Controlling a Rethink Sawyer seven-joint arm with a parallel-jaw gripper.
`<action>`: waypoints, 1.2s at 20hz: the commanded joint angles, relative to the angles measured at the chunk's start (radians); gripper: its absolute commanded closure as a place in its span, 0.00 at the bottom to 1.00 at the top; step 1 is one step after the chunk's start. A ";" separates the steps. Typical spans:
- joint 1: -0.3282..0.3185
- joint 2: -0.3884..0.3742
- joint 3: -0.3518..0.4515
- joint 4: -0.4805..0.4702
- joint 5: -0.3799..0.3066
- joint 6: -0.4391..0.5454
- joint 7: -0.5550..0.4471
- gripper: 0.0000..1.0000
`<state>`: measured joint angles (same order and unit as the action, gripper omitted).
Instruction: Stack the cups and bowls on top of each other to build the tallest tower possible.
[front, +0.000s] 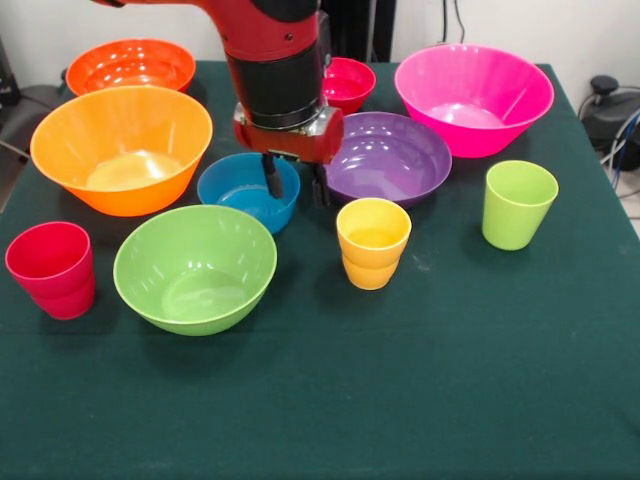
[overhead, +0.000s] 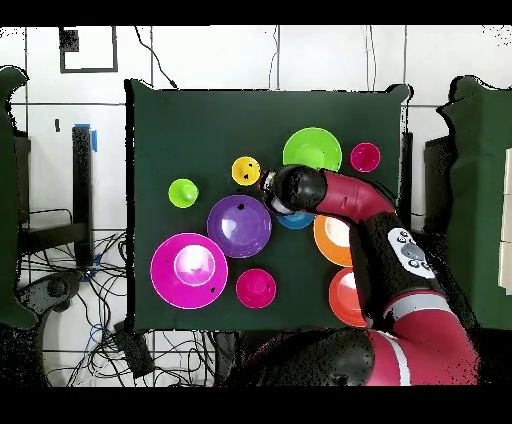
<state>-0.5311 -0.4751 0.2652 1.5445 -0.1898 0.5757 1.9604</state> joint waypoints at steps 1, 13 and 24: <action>-0.016 -0.019 0.095 -0.051 -0.085 0.125 -0.208 0.00; -0.020 -0.022 0.095 0.012 -0.093 0.088 -0.164 0.00; -0.032 0.053 0.086 0.026 -0.129 0.006 -0.140 0.00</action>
<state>-0.5555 -0.4965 0.2849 1.5443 -0.2166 0.6065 1.9604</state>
